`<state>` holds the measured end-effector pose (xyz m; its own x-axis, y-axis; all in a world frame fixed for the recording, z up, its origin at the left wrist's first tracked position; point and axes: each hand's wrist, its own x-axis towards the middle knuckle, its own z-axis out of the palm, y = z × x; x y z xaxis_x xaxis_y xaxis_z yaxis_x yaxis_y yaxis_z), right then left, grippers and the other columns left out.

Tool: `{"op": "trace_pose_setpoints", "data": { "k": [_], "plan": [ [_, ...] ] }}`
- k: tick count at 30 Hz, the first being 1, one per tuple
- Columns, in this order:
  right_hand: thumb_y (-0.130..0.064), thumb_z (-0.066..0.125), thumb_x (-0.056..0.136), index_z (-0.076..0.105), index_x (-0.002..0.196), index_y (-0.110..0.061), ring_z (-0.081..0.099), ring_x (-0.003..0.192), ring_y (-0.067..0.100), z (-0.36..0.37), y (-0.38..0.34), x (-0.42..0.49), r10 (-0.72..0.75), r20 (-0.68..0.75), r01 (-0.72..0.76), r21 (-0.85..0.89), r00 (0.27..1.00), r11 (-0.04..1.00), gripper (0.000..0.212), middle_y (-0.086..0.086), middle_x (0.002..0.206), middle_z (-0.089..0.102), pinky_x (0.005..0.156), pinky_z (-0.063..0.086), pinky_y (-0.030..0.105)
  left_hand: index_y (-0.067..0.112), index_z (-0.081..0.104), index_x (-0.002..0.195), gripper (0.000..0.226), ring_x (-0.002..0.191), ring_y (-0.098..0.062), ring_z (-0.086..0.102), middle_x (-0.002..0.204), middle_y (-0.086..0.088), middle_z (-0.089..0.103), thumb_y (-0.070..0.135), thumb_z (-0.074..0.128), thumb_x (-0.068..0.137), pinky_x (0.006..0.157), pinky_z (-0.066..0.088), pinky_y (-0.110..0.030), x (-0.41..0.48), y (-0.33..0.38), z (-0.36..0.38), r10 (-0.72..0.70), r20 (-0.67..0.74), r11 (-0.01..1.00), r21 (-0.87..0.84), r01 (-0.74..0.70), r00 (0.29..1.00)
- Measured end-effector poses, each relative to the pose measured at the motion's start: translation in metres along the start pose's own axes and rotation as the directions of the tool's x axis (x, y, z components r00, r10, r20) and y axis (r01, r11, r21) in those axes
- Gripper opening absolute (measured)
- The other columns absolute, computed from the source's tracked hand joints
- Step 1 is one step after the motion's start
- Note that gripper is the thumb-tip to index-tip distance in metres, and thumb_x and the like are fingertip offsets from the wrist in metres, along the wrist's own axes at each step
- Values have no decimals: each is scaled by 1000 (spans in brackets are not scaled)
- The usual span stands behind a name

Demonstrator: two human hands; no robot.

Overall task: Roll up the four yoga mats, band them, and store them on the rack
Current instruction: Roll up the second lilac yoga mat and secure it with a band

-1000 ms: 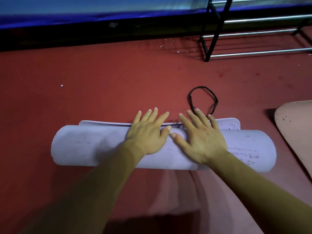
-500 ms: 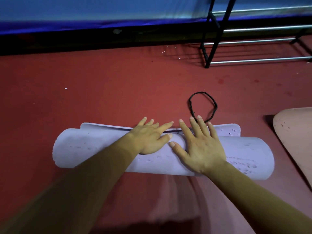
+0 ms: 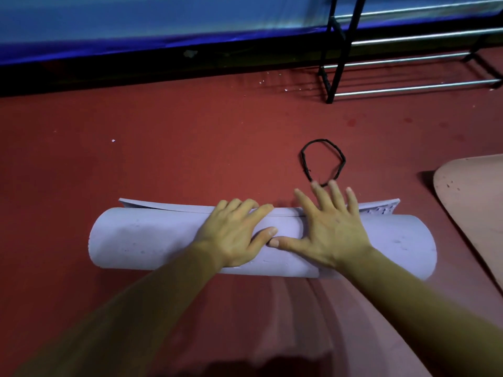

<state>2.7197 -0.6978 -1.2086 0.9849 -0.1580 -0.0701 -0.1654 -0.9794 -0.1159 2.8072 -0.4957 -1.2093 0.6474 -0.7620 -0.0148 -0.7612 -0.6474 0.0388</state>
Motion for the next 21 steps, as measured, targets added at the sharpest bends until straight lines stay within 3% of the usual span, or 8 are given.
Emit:
{"op": "trace_pose_setpoints", "data": {
  "k": [2,4,7,10,13,15,18,21],
  "plan": [
    [-107,4,60,54,141,-27,53,124,27,0,1,-4,0,21,1,-40,1000,999,124,2,130,62,114,27,46,21,56,138,62,105,-28,60,121,0,62,57,24,98,93,44,-44,-1,2,-1,19,2,999,-34,-19,1000],
    [-105,5,63,60,132,-26,58,108,24,2,1,-8,-11,-15,10,-26,1000,1000,119,-2,117,67,101,36,41,16,58,133,61,119,-28,59,122,-2,63,54,26,98,101,43,-41,0,5,-2,25,5,997,-70,-25,1000],
    [-105,4,64,64,125,-25,58,102,24,1,3,-8,-12,-26,13,9,1000,1000,117,-3,112,68,94,39,41,13,56,136,70,140,-25,47,141,-4,58,55,17,96,112,37,-40,4,17,-4,-24,33,994,-107,28,999],
    [-101,9,70,68,112,-22,61,96,23,-2,5,-4,-12,-54,14,38,998,999,107,-4,103,70,90,40,40,29,44,150,76,147,-19,37,157,8,43,55,3,92,121,22,-38,10,21,-3,-53,80,988,-140,64,995],
    [-86,10,86,63,98,-18,65,87,26,-5,9,7,4,-101,4,84,995,996,86,-1,89,71,85,41,41,32,50,147,61,141,-13,43,151,10,50,52,14,102,117,25,-30,21,13,-5,-42,77,978,-199,57,996],
    [-64,13,97,59,101,-16,66,79,32,-6,12,18,23,-163,1,148,986,989,67,2,79,71,77,39,40,31,57,137,50,129,-14,53,140,11,59,47,21,106,107,34,-30,34,13,-6,-65,91,984,-163,79,994],
    [-32,39,103,55,98,-15,63,66,37,-6,14,33,54,-207,-12,197,977,980,24,4,65,65,67,31,39,29,57,114,64,107,-26,62,112,3,66,52,0,97,97,40,-39,55,37,-8,-207,125,974,-70,217,970],
    [-23,45,101,55,103,-15,62,68,40,-5,17,41,110,-147,-75,226,983,971,13,7,68,65,66,29,39,33,55,118,66,108,-26,60,115,6,64,51,-4,92,105,36,-45,61,56,0,-267,85,959,-72,273,960]
  ]
}}
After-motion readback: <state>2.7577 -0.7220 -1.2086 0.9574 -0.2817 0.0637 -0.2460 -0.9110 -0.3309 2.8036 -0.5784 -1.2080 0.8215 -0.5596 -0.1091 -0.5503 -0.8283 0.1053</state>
